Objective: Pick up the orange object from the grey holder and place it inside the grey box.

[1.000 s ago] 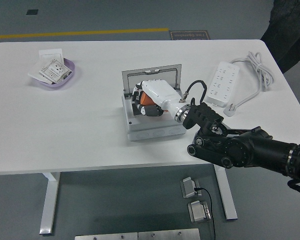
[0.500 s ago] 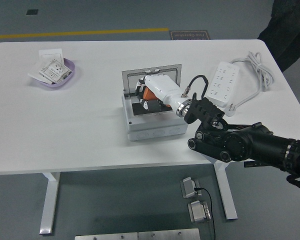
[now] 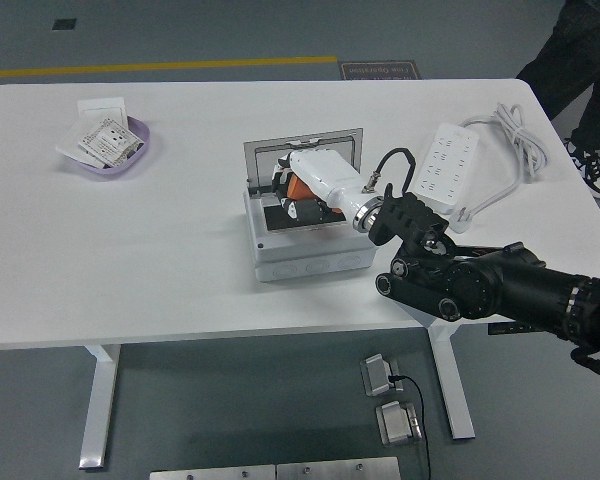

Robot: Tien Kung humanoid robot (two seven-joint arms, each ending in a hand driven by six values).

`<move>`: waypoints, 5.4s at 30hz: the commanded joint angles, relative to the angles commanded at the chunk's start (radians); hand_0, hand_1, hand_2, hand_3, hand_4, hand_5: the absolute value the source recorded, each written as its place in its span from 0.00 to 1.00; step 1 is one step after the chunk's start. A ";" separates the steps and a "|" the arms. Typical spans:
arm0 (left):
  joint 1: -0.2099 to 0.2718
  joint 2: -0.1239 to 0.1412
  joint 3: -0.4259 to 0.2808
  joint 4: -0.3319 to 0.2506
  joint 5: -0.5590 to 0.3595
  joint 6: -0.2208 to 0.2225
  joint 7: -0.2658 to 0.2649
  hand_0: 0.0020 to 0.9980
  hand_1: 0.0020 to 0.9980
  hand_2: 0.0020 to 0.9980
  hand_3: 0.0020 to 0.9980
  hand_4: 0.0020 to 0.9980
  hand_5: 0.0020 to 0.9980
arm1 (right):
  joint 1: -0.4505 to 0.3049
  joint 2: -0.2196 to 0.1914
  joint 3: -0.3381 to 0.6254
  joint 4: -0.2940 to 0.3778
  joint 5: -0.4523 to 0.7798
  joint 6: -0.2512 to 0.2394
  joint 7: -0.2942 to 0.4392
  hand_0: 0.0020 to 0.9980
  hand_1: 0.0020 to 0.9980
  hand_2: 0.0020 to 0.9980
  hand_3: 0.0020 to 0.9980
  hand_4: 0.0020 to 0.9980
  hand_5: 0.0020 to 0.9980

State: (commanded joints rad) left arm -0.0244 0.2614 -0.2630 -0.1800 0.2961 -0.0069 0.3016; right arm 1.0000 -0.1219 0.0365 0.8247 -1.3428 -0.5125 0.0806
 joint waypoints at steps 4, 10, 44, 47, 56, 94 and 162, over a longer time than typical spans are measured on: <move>-0.003 -0.002 0.014 0.000 -0.009 -0.001 -0.001 0.70 0.74 0.72 0.84 0.74 0.20 | 0.000 0.002 0.008 -0.002 -0.004 0.012 0.005 0.21 0.27 0.50 0.48 0.47 0.00; -0.006 -0.004 0.032 0.000 -0.024 -0.003 -0.005 0.70 0.74 0.72 0.84 0.74 0.20 | -0.001 0.005 0.010 -0.002 -0.009 0.024 0.009 0.23 0.32 0.55 0.62 0.63 0.09; 0.004 -0.016 0.059 0.000 -0.028 -0.011 -0.005 0.69 0.73 0.69 0.83 0.70 0.14 | -0.040 -0.032 0.101 0.066 -0.063 0.061 -0.011 0.62 0.61 0.62 0.70 1.00 0.55; 0.007 -0.019 0.053 0.000 -0.021 -0.011 -0.002 0.69 0.73 0.68 0.83 0.69 0.13 | -0.067 -0.072 0.164 0.130 -0.099 0.078 -0.037 0.62 0.61 0.62 0.70 1.00 0.55; 0.009 -0.027 0.038 0.000 -0.003 -0.011 0.006 0.69 0.73 0.68 0.83 0.69 0.13 | -0.128 -0.201 0.344 0.342 -0.147 0.131 -0.093 0.61 0.60 0.62 0.69 1.00 0.58; 0.002 -0.025 0.022 0.000 0.016 -0.012 0.013 0.69 0.73 0.67 0.81 0.67 0.09 | 0.036 -0.092 0.149 0.046 0.104 0.121 -0.050 0.60 0.59 0.63 0.70 1.00 0.62; 0.023 -0.038 -0.023 0.000 0.037 -0.009 0.013 0.69 0.73 0.67 0.80 0.66 0.10 | -0.659 -0.302 1.019 0.627 -0.201 0.056 -0.052 0.58 0.56 0.62 0.68 1.00 0.85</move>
State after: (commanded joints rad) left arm -0.0014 0.2237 -0.2862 -0.1800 0.3330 -0.0163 0.3143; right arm 0.3411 -0.4236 1.0558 1.4517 -1.5434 -0.4561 0.0289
